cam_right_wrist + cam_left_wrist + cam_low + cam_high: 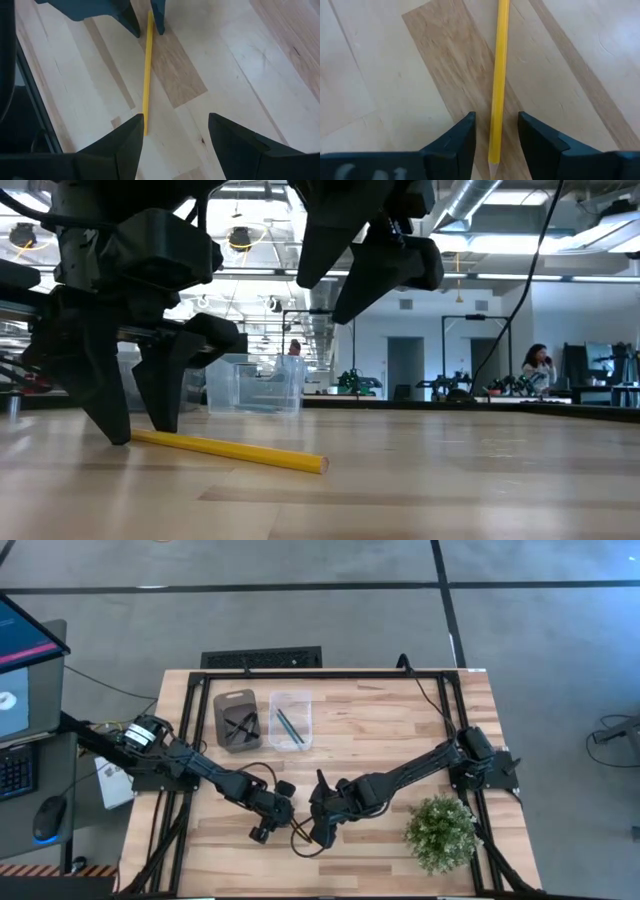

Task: Sort pens & pencils
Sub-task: Put the yellow pencil into the transparent bin

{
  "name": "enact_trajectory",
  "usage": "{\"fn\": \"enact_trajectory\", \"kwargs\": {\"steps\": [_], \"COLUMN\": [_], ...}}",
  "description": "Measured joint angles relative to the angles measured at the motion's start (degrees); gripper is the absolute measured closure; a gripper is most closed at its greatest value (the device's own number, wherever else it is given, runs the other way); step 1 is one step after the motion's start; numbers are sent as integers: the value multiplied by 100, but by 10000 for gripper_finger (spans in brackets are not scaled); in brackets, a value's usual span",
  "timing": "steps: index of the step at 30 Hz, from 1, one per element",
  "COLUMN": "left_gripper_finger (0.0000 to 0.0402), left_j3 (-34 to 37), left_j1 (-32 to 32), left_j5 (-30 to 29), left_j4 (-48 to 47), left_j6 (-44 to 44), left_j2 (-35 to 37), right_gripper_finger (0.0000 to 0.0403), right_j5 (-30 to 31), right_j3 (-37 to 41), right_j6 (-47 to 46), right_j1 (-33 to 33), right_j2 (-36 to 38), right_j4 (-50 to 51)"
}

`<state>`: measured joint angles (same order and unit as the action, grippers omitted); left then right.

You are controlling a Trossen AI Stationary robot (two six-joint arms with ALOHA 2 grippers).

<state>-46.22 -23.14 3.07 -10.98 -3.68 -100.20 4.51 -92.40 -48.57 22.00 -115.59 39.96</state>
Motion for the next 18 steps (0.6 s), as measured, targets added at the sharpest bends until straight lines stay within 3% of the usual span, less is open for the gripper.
{"fn": "enact_trajectory", "kwargs": {"steps": [18], "left_gripper_finger": [296], "left_j3": [9], "left_j1": [-7], "left_j5": [-79], "left_j4": [50], "left_j6": [2], "left_j2": [-4], "right_gripper_finger": [159], "right_j5": [0], "right_j3": [0], "right_j6": [6], "right_j1": [0], "right_j2": [0], "right_j4": [-12]}}
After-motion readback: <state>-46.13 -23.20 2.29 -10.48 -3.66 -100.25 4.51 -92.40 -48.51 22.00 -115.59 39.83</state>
